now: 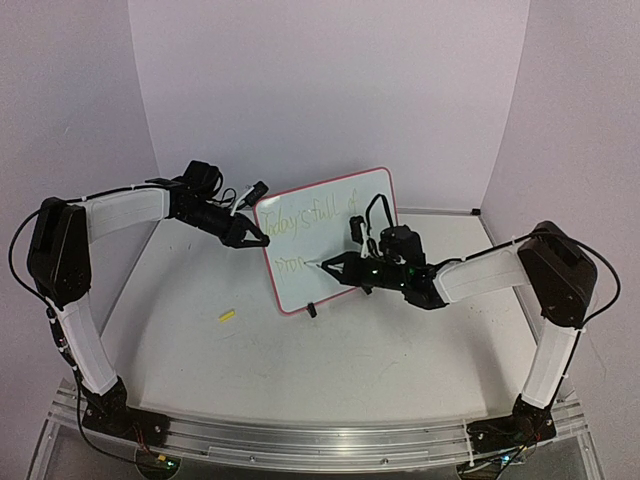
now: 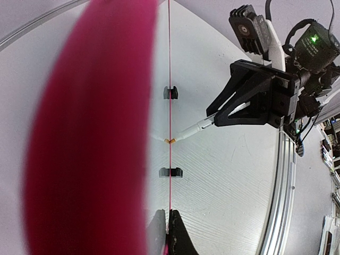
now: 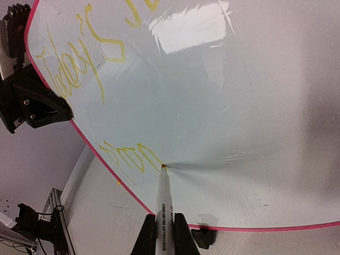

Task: Write a sentence on the whiteboard

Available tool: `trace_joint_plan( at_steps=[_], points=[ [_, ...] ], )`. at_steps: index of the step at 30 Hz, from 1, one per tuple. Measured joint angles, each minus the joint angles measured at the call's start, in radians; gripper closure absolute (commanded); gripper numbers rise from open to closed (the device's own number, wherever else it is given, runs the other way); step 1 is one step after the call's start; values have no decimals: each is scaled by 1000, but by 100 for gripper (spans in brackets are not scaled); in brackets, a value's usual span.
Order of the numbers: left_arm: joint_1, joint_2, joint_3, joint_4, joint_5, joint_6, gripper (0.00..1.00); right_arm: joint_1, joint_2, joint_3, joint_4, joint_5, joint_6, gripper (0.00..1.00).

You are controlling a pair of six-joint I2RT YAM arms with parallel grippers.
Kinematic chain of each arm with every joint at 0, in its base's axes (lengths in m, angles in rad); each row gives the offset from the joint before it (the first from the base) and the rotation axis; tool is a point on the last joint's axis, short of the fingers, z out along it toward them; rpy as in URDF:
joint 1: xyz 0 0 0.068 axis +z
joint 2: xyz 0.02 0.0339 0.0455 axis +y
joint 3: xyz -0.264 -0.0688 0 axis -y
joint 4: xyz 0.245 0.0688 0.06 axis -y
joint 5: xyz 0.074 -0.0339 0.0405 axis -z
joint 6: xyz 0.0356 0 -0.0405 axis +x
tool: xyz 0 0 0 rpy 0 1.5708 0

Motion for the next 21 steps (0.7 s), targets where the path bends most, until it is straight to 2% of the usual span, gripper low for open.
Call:
trace_joint_plan(
  at_steps=[21],
  points=[
    [0,0,0,0,0,0,100,1,-1,18,34,31,18,100]
  ],
)
